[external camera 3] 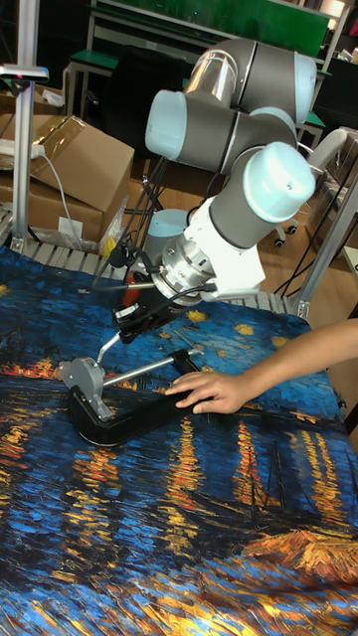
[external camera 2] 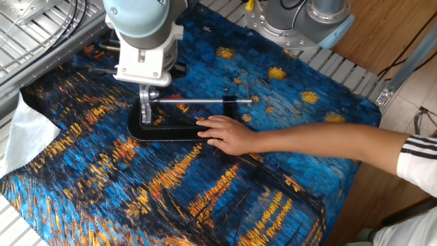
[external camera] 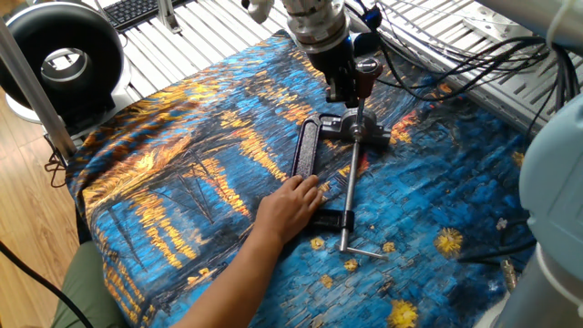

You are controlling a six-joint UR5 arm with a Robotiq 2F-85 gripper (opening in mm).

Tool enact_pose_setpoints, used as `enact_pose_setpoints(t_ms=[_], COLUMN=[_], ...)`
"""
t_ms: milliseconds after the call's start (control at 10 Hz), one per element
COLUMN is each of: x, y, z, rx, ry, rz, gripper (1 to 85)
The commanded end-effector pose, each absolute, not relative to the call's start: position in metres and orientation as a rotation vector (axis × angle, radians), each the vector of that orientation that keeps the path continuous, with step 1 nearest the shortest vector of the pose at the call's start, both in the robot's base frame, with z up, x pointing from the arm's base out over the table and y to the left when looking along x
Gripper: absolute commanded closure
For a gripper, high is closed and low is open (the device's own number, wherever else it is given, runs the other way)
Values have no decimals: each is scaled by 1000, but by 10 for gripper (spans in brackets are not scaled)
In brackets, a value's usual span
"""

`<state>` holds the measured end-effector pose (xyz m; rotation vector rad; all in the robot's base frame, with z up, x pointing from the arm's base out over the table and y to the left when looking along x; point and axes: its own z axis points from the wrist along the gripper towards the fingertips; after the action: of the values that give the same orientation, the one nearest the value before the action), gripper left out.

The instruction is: Pull up the lever

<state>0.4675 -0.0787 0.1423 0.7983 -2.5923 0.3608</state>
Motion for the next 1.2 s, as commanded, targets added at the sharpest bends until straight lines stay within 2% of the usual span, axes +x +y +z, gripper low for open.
enact_pose_setpoints(t_ms=[0, 800, 1000, 1100], x=[466, 440, 461, 473], y=[-79, -84, -76, -58], z=[134, 134, 140, 140], rx=[811, 792, 751, 684], ry=[-2607, -2511, -2560, -2621], rz=[337, 290, 320, 286], gripper=[847, 847, 847, 847])
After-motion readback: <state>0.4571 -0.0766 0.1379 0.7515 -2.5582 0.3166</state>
